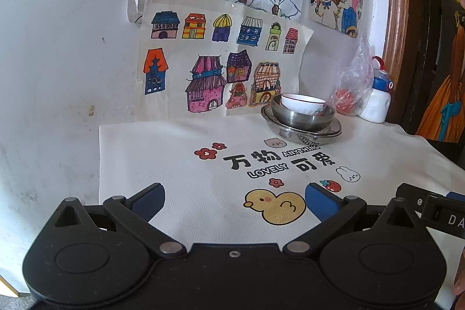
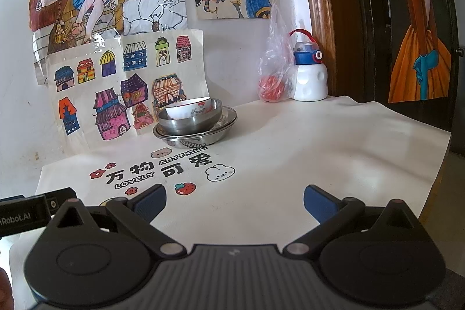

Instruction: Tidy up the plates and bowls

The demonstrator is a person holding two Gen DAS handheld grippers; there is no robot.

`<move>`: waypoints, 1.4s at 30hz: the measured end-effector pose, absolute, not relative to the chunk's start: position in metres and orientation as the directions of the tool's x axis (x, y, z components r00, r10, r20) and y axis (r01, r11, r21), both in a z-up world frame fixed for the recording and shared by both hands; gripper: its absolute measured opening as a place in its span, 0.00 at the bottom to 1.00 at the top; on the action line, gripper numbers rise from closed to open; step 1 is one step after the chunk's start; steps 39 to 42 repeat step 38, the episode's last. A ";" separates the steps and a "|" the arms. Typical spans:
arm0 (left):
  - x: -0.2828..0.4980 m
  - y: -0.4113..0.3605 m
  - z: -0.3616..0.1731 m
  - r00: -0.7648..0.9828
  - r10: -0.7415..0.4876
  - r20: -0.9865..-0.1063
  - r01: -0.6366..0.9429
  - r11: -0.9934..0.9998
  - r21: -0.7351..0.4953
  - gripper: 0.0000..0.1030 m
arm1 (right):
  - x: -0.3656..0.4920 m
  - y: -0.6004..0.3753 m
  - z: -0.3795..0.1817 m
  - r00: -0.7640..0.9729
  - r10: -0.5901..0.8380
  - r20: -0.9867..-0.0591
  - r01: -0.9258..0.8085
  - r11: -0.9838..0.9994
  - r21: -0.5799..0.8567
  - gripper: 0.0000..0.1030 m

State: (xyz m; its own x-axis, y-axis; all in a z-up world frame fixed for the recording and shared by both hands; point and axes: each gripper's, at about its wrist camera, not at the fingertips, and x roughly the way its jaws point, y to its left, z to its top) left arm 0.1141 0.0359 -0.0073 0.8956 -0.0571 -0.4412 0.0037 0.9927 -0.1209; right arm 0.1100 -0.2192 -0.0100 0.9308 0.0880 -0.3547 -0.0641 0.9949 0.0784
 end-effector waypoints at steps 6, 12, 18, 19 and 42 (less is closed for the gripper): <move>0.115 0.036 -0.007 0.894 -0.068 -0.444 0.012 0.992 -0.129 0.99 | 0.111 -0.219 -0.010 0.930 0.089 -0.357 -0.065 0.995 0.079 1.00; 0.115 0.036 -0.007 0.894 -0.074 -0.442 0.018 0.991 -0.130 0.99 | 0.111 -0.218 -0.011 0.929 0.088 -0.359 -0.063 0.995 0.079 1.00; 0.115 0.036 -0.007 0.892 -0.075 -0.446 0.019 0.992 -0.129 0.99 | 0.111 -0.218 -0.012 0.929 0.087 -0.359 -0.063 0.995 0.080 1.00; 0.115 0.036 -0.007 0.892 -0.074 -0.446 0.018 0.992 -0.128 0.99 | 0.111 -0.218 -0.011 0.929 0.088 -0.360 -0.063 0.995 0.080 1.00; 0.115 0.036 -0.008 0.890 -0.079 -0.449 0.023 0.991 -0.130 0.99 | 0.114 -0.216 -0.015 0.923 0.095 -0.373 -0.070 0.994 0.079 1.00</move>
